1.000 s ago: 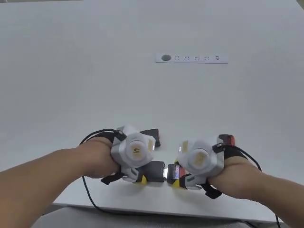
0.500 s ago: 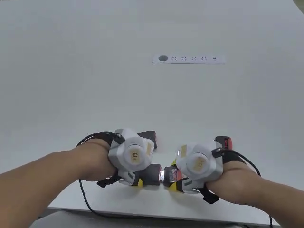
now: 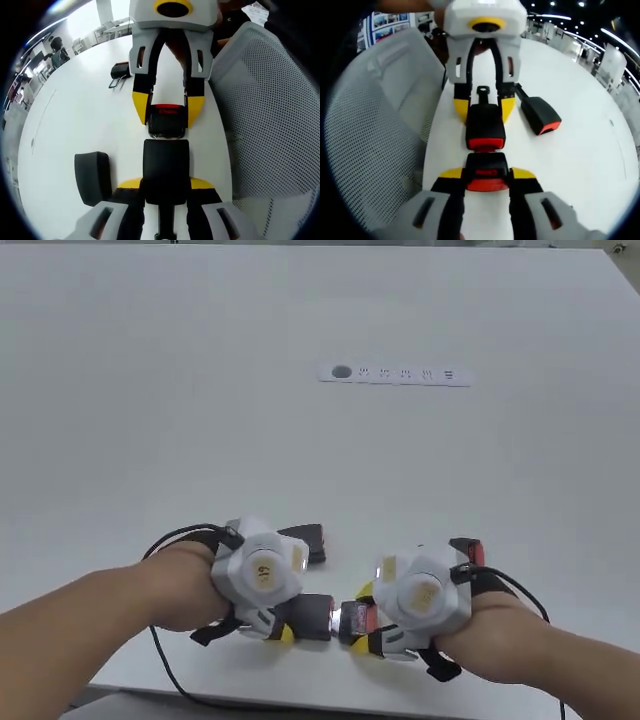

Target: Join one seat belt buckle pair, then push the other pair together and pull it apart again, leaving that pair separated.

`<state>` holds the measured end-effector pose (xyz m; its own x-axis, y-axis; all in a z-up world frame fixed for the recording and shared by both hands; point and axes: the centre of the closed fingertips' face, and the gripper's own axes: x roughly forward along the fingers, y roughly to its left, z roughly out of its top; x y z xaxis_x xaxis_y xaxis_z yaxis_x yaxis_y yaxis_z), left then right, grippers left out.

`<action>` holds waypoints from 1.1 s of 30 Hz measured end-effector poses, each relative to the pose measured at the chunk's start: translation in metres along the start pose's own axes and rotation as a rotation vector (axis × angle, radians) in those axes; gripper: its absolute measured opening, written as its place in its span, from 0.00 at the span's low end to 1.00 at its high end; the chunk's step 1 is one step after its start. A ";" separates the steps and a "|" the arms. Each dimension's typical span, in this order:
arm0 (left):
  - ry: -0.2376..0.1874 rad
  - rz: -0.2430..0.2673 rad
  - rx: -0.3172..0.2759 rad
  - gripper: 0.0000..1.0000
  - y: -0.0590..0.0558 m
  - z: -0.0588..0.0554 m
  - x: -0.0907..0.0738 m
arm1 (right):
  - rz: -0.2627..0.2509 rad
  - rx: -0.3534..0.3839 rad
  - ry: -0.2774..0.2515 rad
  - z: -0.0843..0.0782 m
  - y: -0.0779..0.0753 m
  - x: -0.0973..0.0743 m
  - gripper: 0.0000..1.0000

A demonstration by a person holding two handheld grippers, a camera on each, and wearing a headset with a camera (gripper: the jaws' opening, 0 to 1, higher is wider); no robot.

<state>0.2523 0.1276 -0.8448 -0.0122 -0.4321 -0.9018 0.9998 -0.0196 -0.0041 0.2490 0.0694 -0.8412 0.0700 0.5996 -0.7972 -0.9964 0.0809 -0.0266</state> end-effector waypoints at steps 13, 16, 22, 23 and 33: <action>0.002 0.008 -0.006 0.34 0.000 0.001 0.000 | 0.015 -0.020 -0.005 0.000 0.001 0.000 0.34; 0.002 0.010 -0.012 0.34 0.000 0.001 0.000 | 0.012 -0.028 -0.008 0.000 0.001 0.000 0.34; 0.005 0.010 -0.016 0.35 0.001 0.001 0.000 | 0.035 -0.038 0.021 0.001 0.000 0.001 0.35; 0.004 0.010 -0.019 0.35 0.001 0.000 0.000 | 0.039 -0.042 0.025 0.001 0.000 0.002 0.35; -0.021 0.015 -0.036 0.35 0.000 0.001 -0.001 | 0.041 -0.026 -0.001 0.011 0.002 -0.001 0.40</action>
<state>0.2518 0.1270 -0.8434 0.0033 -0.4510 -0.8925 0.9998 0.0197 -0.0063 0.2478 0.0780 -0.8340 0.0288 0.6031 -0.7971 -0.9993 0.0350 -0.0096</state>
